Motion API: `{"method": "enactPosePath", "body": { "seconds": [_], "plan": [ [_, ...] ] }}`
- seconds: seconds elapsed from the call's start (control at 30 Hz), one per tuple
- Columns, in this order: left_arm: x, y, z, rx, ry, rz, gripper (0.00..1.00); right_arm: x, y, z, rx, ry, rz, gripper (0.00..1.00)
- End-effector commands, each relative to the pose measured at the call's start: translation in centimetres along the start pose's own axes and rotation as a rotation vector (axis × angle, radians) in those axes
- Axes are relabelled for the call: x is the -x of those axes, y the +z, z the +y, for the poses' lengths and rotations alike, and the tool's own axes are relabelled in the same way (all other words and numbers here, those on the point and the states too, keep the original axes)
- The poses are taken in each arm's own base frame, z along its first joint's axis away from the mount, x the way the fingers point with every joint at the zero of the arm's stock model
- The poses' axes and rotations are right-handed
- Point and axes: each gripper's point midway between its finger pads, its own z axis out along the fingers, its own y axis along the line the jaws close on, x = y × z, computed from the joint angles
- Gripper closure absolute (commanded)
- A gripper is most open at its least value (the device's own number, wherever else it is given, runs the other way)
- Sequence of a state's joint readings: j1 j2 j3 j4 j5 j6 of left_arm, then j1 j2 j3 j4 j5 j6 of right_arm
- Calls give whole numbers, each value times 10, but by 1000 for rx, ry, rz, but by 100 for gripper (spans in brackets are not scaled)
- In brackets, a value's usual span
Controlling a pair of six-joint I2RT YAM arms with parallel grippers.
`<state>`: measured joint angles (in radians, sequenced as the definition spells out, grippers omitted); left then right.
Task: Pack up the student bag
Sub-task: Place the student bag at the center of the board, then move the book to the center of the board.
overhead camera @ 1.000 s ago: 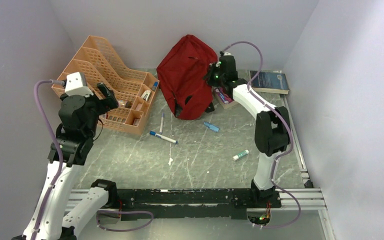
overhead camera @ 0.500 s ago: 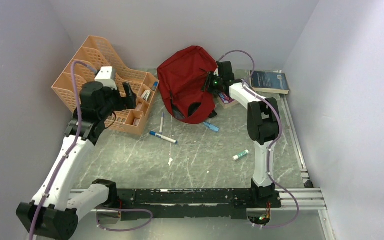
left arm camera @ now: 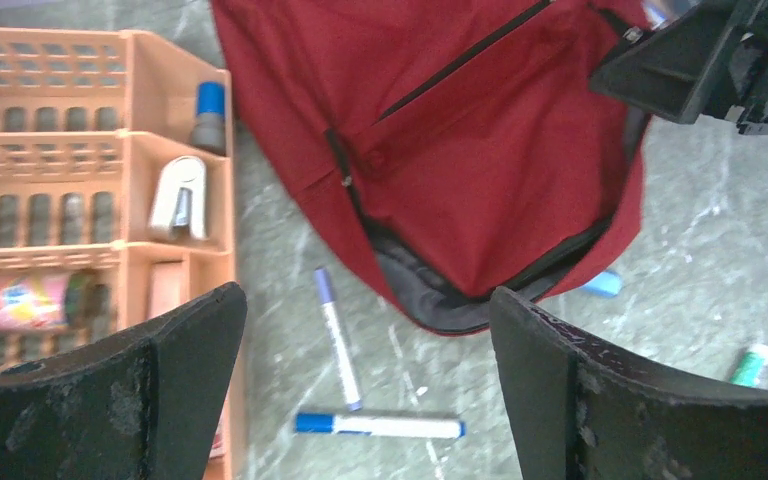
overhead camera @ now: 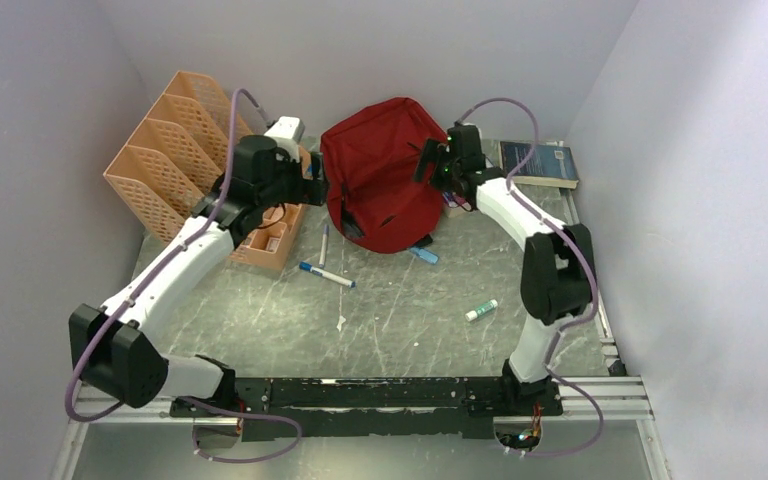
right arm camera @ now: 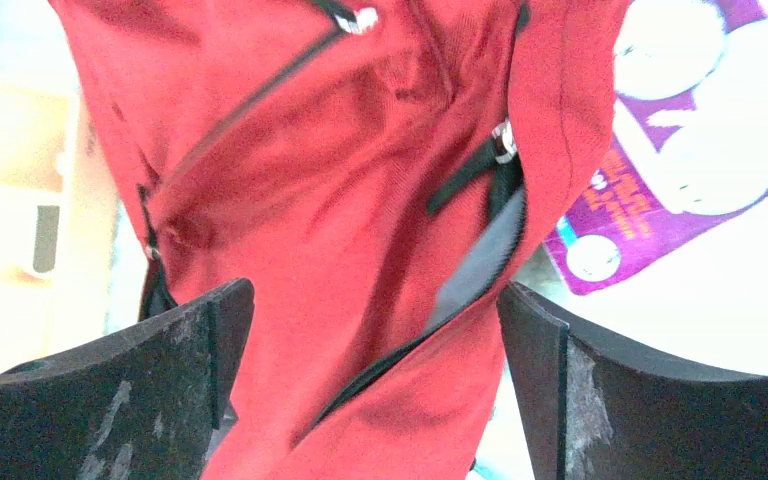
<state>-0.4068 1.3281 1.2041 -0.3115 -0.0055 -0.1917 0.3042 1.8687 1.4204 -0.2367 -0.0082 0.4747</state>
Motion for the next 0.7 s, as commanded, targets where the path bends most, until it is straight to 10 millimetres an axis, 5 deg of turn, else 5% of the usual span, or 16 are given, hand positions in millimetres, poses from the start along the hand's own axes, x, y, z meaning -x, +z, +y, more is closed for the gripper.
{"method": "enactPosePath", "body": {
  "seconds": [0.0,0.13,0.3,0.47,0.67],
  "plan": [
    [32,13,-28,-43,-83,-130,5,49,-37,-10,-95,49,-200,2],
    [22,47,-57,-109,-3,-73,5,62,-58,-17,-142,73,-258,0],
    [37,77,-83,-135,89,-67,5,68,-77,-17,-117,116,-308,0],
    [31,89,-88,-143,118,-62,6,63,-82,-18,-99,162,-318,0],
    [7,81,-79,-128,140,-22,8,65,-96,-59,-267,237,-403,2]
  ]
}}
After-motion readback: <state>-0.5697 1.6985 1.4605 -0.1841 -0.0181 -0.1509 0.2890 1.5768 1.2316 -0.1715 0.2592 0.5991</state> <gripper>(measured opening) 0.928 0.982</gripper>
